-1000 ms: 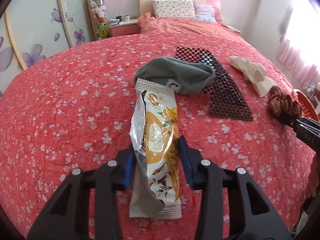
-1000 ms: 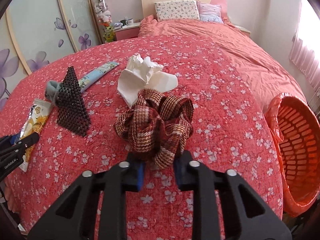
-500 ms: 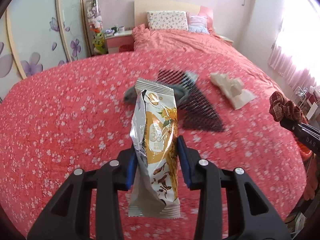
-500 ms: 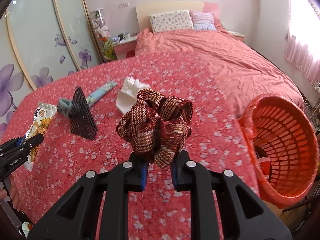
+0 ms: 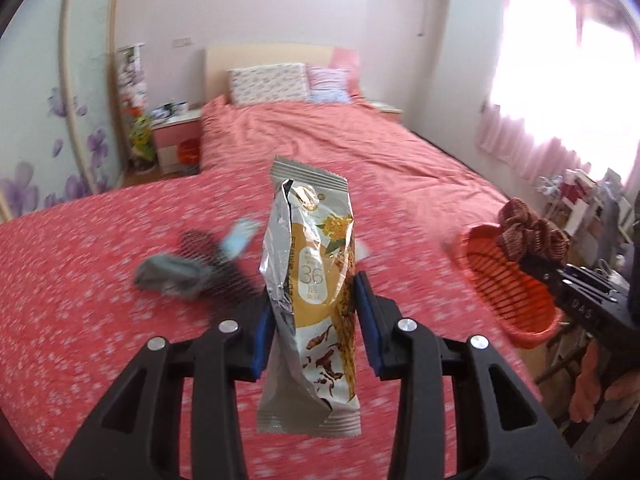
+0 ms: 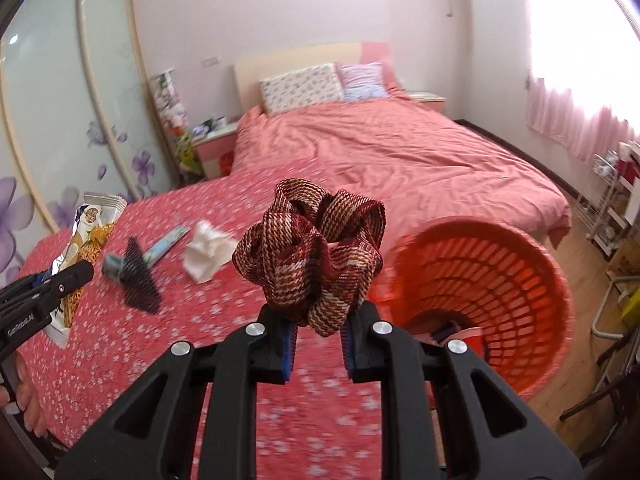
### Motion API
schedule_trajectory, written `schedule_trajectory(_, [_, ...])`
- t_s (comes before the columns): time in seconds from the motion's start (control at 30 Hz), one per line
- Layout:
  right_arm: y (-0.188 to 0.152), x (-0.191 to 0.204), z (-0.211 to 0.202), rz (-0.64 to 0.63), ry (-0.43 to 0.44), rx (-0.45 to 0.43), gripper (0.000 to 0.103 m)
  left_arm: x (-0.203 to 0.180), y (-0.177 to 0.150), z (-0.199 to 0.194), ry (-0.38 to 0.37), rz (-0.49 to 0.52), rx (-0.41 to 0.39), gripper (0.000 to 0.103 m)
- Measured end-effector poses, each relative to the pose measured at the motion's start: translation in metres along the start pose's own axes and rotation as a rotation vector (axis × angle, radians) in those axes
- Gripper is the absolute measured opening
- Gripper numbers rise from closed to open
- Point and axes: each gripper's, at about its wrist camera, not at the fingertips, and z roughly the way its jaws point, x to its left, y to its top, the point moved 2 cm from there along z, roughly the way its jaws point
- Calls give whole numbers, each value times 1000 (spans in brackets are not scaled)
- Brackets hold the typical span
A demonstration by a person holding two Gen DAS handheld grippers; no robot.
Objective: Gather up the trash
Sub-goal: 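Carry the wrapper and plaid scrunchie over the basket and open both grippers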
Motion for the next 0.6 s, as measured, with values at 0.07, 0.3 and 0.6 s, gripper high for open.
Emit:
schedule_trajectory(0.07, [3, -18, -3, 27, -21, -13, 19, -23, 4, 5, -38, 15, -4, 37])
schedule_trajectory(0.3, [5, -79, -7, 132, -93, -29, 19, -107, 16, 35, -172, 64, 13, 37])
schedule_trajectory(0.6, [-2, -142, 11, 237, -147, -3, 19, -202, 18, 83, -315, 150, 69, 38])
